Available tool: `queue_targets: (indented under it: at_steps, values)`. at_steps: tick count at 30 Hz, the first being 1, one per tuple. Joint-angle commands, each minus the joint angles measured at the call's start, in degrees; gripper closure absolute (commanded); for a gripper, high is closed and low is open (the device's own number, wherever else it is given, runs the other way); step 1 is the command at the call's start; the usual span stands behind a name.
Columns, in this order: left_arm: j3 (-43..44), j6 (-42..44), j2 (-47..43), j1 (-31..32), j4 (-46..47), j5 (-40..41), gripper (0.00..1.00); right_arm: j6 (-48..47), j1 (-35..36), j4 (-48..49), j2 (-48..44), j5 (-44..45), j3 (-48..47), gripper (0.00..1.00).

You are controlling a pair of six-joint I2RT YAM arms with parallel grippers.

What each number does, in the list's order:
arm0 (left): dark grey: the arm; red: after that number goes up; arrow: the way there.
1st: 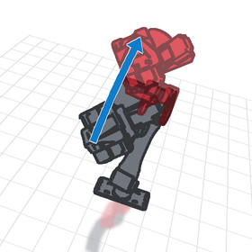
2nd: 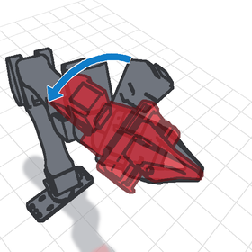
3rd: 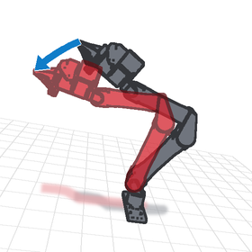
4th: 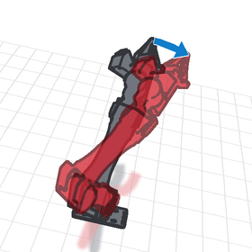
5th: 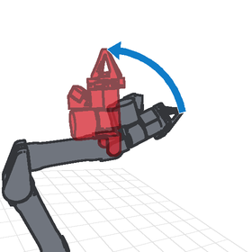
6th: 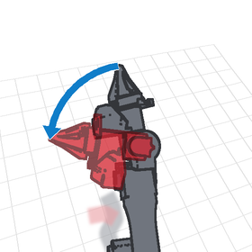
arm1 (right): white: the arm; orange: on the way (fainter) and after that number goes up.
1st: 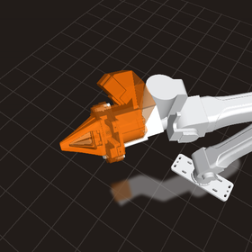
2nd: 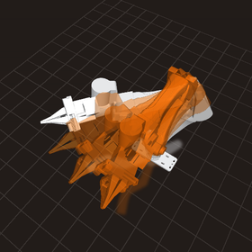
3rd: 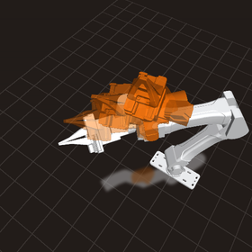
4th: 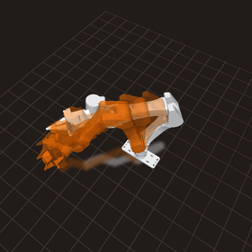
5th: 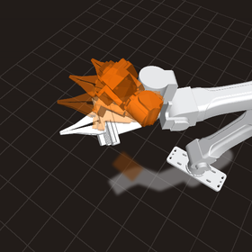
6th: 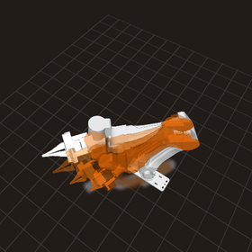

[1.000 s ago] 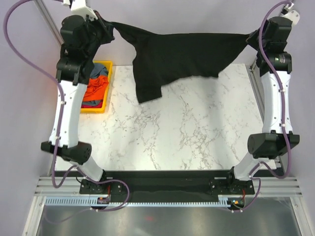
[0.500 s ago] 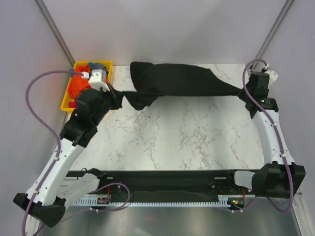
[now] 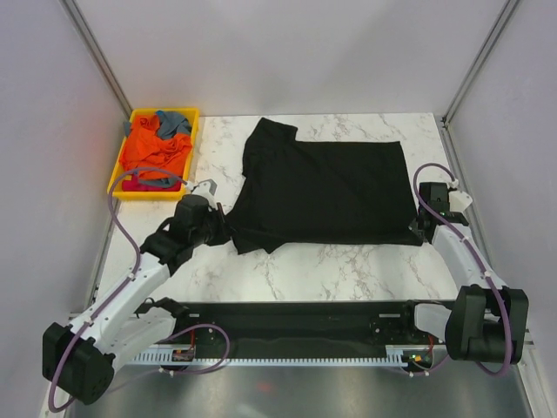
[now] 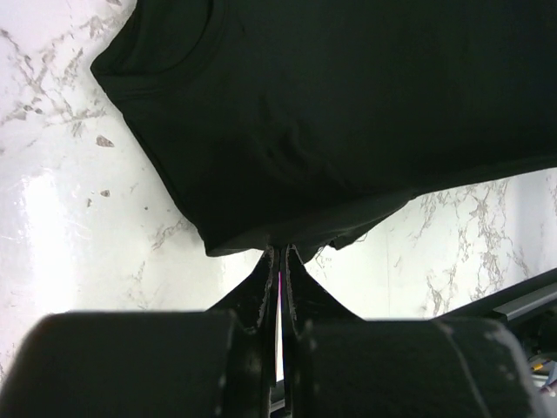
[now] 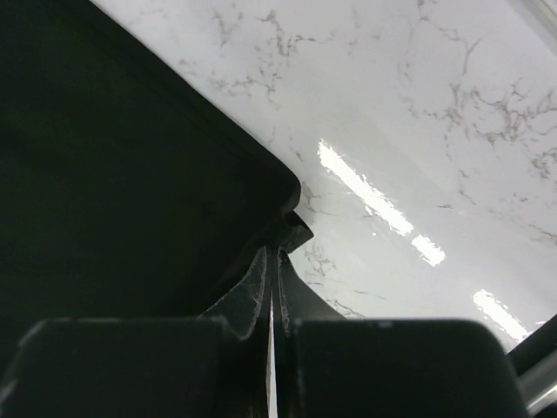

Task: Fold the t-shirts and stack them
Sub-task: Flatten the tshirt out, then fold the tshirt

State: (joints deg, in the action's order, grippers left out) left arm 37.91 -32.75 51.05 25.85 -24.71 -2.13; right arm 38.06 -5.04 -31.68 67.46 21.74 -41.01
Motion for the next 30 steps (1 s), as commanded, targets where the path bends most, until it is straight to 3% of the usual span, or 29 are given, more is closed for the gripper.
queue_targets:
  at_steps: [1,8,13,22,30]
  values:
    - [-0.03,-2.58,1.33,-0.01,1.86,-2.61,0.98,2.37,-0.32,1.8,-0.22,7.0,-0.29,1.0]
    - [0.84,-3.9,6.51,-0.01,1.94,-0.95,0.98,3.07,-0.76,2.67,0.12,9.38,1.29,1.0]
    - [5.58,-2.5,14.41,-0.09,4.93,0.73,0.98,-1.5,-0.68,6.62,2.5,4.56,-1.86,1.0]
    - [22.19,1.64,36.11,-0.62,3.53,0.81,0.98,-5.37,-0.76,10.24,13.82,0.41,-11.8,1.0]
    - [35.2,3.75,46.06,-1.94,-2.18,5.12,0.98,-6.07,-1.29,9.88,25.52,2.35,-20.23,1.0]
